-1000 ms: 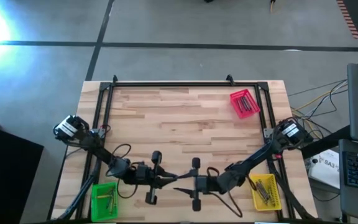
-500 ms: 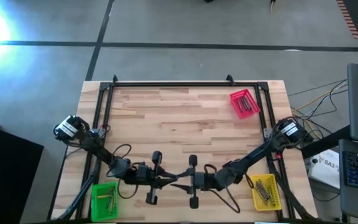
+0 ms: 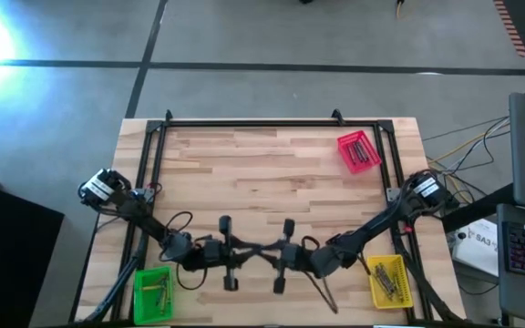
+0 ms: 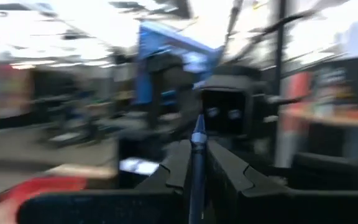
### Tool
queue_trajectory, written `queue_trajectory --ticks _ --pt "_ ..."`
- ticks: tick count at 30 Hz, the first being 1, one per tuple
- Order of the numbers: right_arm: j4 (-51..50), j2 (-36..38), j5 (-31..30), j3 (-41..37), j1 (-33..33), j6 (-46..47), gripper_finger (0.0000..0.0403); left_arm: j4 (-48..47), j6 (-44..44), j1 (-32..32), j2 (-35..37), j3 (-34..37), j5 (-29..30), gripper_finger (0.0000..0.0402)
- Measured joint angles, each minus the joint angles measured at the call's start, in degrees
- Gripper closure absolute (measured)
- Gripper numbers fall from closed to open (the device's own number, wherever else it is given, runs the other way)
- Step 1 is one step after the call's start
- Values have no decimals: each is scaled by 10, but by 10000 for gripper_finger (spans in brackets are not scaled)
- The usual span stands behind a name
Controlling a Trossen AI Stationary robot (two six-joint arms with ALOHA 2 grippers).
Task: Sort crayons
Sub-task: Put the blue crayon into the red bin
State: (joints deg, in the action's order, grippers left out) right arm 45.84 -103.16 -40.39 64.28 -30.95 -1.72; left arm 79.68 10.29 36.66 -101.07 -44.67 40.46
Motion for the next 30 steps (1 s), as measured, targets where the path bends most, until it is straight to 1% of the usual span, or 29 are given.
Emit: queue_trajectory --ticks 2,4,5,6,8,12,14,16,19,21,24,26,28,30 --pt "-44 10 -24 -2 3 27 388 -6 10 7 6 5 76 371" --pt "-89 21 -34 -2 5 56 388 -3 15 13 14 14 151 354" --pt "-114 28 -44 -2 4 70 388 -3 21 15 18 18 181 345" --pt "-140 35 -56 -2 3 82 388 -2 29 16 20 22 197 336" --pt "-191 49 -81 -2 3 105 389 -5 42 19 31 33 209 318" --pt "-280 79 -117 -17 6 163 389 -7 43 30 63 59 210 290" --pt "-328 103 -129 -27 8 200 389 -12 42 39 81 76 209 283" --pt "-402 127 -145 -33 13 251 389 -16 36 48 102 97 210 281" --pt "-579 162 -190 -37 28 368 389 -32 6 61 132 130 210 286" --pt "-727 185 -201 -37 45 475 390 -58 -27 63 145 150 212 292" --pt "-951 213 -190 -37 79 651 390 -113 -112 63 153 178 218 303" --pt "-1088 224 -171 -40 105 757 390 -157 -172 63 150 193 219 310" --pt "-1189 232 -151 -43 132 827 390 -189 -225 63 146 205 219 315" --pt "-1251 240 -133 -46 164 850 390 -205 -264 63 140 213 219 319"
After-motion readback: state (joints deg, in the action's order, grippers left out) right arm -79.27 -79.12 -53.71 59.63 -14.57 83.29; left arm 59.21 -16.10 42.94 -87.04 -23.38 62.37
